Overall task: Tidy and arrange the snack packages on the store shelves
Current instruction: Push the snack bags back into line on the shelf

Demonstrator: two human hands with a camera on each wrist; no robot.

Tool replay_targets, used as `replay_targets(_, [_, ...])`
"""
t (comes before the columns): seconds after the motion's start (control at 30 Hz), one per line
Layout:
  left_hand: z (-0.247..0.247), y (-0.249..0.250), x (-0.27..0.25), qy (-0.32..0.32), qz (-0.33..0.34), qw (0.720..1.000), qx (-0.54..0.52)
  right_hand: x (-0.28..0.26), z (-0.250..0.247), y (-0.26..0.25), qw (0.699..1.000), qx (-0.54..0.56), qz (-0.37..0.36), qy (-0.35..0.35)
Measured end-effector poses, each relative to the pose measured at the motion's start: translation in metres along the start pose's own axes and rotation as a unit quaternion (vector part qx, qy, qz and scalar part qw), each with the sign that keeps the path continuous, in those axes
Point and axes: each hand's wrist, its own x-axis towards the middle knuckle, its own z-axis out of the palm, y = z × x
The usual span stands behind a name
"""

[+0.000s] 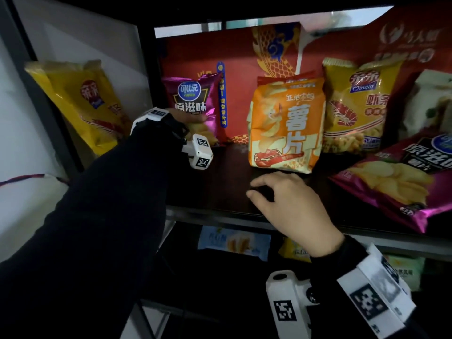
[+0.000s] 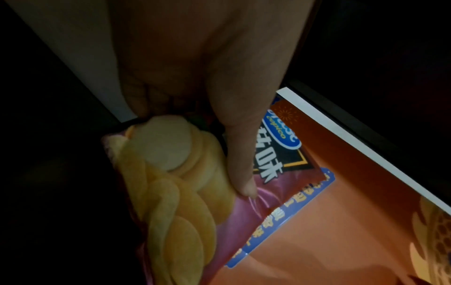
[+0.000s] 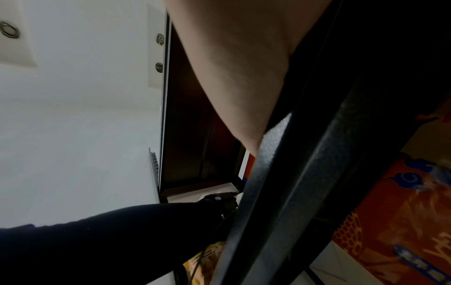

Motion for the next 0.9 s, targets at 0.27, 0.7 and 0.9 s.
replay_targets(0.27, [-0.004,0.01,-0.03,0.029,0.012,0.993,-0.113,-0.002,0.001,-0.002,1.0,-0.024,0.003,0.01])
replay_targets(0.7, [0.008,-0.031,-0.193,0.121,0.249,0.932,-0.232,0.021,0.012,-0.05,0.905,0.421,-0.026,0.054])
replay_targets(0.9, [-0.008,-0.037,-0.193,-0.074,0.126,0.917,-0.371,0.02,0.019,-0.035,0.865,0.501,-0.025,-0.006])
